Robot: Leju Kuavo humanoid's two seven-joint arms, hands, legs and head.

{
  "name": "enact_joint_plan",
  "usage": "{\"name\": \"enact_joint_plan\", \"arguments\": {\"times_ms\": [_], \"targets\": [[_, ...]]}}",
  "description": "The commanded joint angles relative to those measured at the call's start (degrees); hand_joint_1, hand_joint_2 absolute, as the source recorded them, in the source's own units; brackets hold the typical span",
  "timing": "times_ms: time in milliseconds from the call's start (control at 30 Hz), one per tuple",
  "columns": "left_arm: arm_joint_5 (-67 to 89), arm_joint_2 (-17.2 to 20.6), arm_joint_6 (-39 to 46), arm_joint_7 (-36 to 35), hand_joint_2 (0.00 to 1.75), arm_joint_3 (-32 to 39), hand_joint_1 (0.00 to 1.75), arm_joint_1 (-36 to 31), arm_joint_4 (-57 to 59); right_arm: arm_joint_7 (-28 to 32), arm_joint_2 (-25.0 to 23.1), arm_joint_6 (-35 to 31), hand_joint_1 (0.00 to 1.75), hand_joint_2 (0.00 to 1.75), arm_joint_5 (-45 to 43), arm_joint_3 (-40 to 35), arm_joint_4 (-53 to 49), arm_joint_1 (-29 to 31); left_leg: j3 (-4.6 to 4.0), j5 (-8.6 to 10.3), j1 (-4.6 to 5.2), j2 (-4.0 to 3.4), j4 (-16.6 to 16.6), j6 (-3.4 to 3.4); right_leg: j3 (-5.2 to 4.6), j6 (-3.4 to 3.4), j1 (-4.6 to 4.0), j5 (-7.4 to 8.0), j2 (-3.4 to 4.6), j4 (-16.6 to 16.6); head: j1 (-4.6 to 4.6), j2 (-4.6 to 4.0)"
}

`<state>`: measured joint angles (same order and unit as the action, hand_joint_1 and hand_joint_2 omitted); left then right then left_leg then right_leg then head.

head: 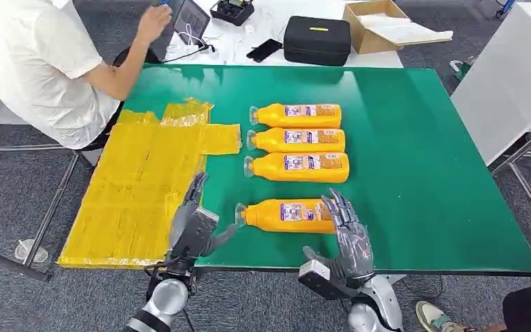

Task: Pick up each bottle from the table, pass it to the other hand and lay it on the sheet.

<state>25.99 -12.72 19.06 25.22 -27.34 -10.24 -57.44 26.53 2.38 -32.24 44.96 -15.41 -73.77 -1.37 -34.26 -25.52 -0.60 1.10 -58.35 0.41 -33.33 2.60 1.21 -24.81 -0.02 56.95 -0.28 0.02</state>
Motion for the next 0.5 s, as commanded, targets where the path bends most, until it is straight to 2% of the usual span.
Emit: {"name": "enact_joint_plan", "arguments": {"times_ms": [33,500], "targets": [[1.0,1.0,-0.3,-0.4,1.75,-1.6,0.0,-2.2,5.3,-0.5,0.2,-0.6,0.0,1.75,0.5,0.9,2.1,0.3,0.08,0.0,-0.03,-0.05,0.0,0.0,0.09,-0.08,-0.05,0.02,-0.01,-0.1,0.0,-0.02],[-3.9,0.6,-3.4,1.6,1.75,-0.2,0.0,-1.1,4.0,-2.5,1.2,0.7,0.0,1.75,0.9,0.2,4.3,1.4,0.12,-0.01,-0.03,-0.13,0.0,0.01,0.11,-0.1,-0.05,0.04,0.06,-0.1,0.0,-0.02]]}}
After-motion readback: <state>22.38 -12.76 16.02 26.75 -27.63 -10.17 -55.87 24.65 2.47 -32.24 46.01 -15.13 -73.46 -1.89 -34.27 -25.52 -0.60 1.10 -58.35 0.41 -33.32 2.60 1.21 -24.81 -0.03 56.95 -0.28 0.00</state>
